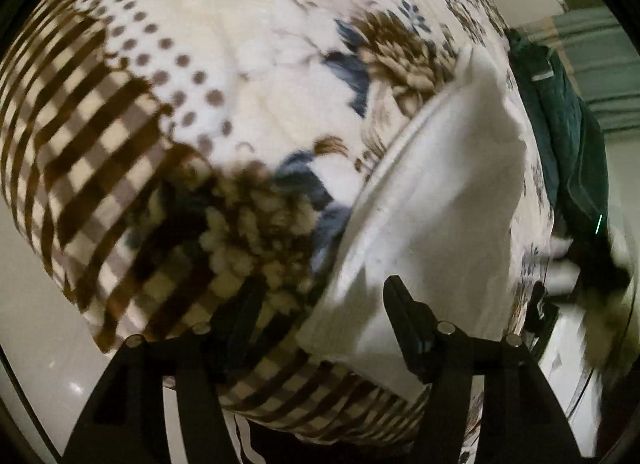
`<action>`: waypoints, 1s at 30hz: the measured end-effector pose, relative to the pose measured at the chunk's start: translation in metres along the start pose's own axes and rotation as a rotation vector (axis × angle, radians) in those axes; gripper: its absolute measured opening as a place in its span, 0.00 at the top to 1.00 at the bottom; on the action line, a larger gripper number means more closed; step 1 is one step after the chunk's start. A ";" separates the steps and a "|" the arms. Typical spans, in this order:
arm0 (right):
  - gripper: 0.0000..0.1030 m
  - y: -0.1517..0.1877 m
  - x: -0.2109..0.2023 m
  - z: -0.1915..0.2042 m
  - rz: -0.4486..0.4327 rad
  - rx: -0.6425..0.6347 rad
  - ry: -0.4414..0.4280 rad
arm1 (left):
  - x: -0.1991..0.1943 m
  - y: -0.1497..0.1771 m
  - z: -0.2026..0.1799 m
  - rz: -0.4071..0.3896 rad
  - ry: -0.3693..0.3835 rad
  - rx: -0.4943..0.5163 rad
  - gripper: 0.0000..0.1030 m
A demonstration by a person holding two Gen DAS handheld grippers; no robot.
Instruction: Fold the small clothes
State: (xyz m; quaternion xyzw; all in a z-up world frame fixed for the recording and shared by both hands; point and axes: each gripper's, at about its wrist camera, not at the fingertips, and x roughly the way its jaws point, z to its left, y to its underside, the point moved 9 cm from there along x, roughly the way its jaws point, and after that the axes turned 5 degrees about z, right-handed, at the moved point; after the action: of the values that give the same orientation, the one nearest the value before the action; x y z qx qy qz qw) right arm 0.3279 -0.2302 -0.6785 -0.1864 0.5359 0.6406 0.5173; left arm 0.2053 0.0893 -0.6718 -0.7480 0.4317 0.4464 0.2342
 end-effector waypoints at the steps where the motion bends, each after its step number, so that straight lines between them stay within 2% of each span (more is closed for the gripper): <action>1: 0.43 0.016 0.017 -0.018 0.028 0.050 -0.049 | 0.004 0.000 -0.004 0.006 -0.002 0.010 0.42; 3: 0.43 0.047 0.056 -0.048 0.080 0.167 -0.172 | 0.011 0.002 -0.010 0.025 -0.017 0.028 0.42; 4: 0.49 0.054 0.067 -0.052 0.077 0.181 -0.225 | 0.014 0.003 -0.013 0.031 -0.027 0.037 0.42; 5: 0.62 0.061 0.078 -0.055 0.050 0.180 -0.272 | 0.016 0.004 -0.016 0.033 -0.034 0.048 0.42; 6: 0.94 0.065 0.081 -0.058 0.014 0.182 -0.297 | 0.017 0.005 -0.019 0.034 -0.047 0.057 0.42; 9: 0.95 0.089 0.089 -0.071 -0.051 0.213 -0.287 | 0.021 0.009 -0.023 0.034 -0.092 0.082 0.42; 11: 0.96 0.110 0.091 -0.080 -0.069 0.200 -0.244 | 0.023 0.011 -0.024 0.038 -0.121 0.108 0.42; 13: 0.97 0.130 0.095 -0.090 -0.075 0.187 -0.201 | 0.025 0.013 -0.022 0.038 -0.157 0.135 0.42; 16: 0.97 0.149 0.102 -0.098 -0.077 0.170 -0.183 | 0.032 0.011 -0.023 0.042 -0.200 0.171 0.43; 17: 0.98 0.153 0.104 -0.097 -0.084 0.162 -0.178 | 0.032 0.012 -0.023 0.039 -0.215 0.177 0.48; 18: 0.98 0.156 0.103 -0.094 -0.091 0.154 -0.179 | 0.031 0.011 -0.023 0.028 -0.219 0.181 0.62; 19: 0.98 0.160 0.104 -0.088 -0.095 0.135 -0.185 | 0.029 0.010 -0.023 0.024 -0.226 0.185 0.97; 20: 0.98 0.161 0.104 -0.078 -0.103 0.120 -0.188 | 0.027 0.009 -0.024 0.020 -0.234 0.183 0.98; 22: 0.97 0.162 0.096 -0.074 -0.129 0.078 -0.186 | 0.007 0.005 -0.028 -0.042 -0.192 0.171 0.98; 26: 0.97 0.168 0.096 -0.072 -0.139 0.066 -0.176 | -0.024 0.000 -0.028 -0.111 -0.125 0.159 0.98; 28: 0.98 0.168 0.112 -0.065 -0.136 0.061 -0.142 | -0.022 -0.005 -0.013 -0.107 -0.165 0.168 0.98; 30: 0.97 0.163 0.129 -0.062 -0.113 0.086 -0.132 | -0.005 -0.005 0.006 -0.064 -0.182 0.149 0.98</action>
State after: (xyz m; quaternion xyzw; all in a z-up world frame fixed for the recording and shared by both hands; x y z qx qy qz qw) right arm 0.1162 -0.2073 -0.7227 -0.1512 0.5164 0.5977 0.5943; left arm 0.2057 0.0983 -0.6699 -0.6984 0.4163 0.4715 0.3416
